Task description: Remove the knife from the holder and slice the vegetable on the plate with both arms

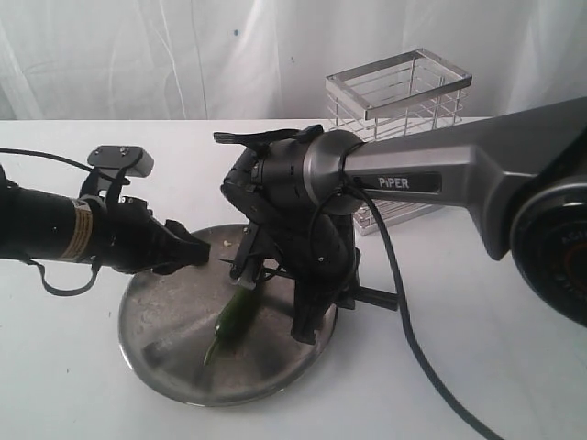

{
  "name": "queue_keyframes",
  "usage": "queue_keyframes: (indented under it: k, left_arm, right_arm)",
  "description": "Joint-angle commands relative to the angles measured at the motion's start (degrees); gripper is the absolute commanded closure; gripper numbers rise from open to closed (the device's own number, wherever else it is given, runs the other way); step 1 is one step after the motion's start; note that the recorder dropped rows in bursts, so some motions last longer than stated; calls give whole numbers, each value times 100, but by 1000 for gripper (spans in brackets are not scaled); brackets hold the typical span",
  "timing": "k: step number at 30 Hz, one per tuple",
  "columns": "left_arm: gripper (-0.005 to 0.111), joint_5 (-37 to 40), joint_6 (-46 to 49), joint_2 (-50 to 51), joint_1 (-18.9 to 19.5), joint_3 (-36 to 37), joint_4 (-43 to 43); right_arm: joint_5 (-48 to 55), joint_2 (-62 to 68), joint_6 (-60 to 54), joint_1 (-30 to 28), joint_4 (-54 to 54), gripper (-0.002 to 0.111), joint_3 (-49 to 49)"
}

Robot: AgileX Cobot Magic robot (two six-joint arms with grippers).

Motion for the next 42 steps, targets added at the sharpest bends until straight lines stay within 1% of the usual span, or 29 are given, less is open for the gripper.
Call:
queue_keyframes:
  k: [1,6,15,19,25,28,36,42]
  left_arm:
    - [53,234,213,83,19,-208,-344]
    - [53,-46,175,429,19,-429,-344]
    - [53,-72,348,1018,19,-532,-478]
    - [53,-301,348,1159,19,-716,-531]
    - [53,-274,348,1218,-70,-905,-647]
    - [53,-75,361,1218,-154,-932,-647]
    - [53,621,619,1258,-549,-936,-577]
    - [53,774,636,1636,-564,-955,-649]
  right_arm:
    - [-16,-47,-66,5,39,108,-22]
    - [-16,-47,-97,5,39,108,-22]
    - [-16,-47,-109,5,49,108,-22]
    - [-16,-47,-109,5,49,108,-22]
    - [-16,-47,-109,5,49,108,-22]
    - [-16,-47,-121,5,49,108,-22]
    - [-16,-47,-121,5,49,108,-22]
    - [-16,-47,-132,5,73,108,-22]
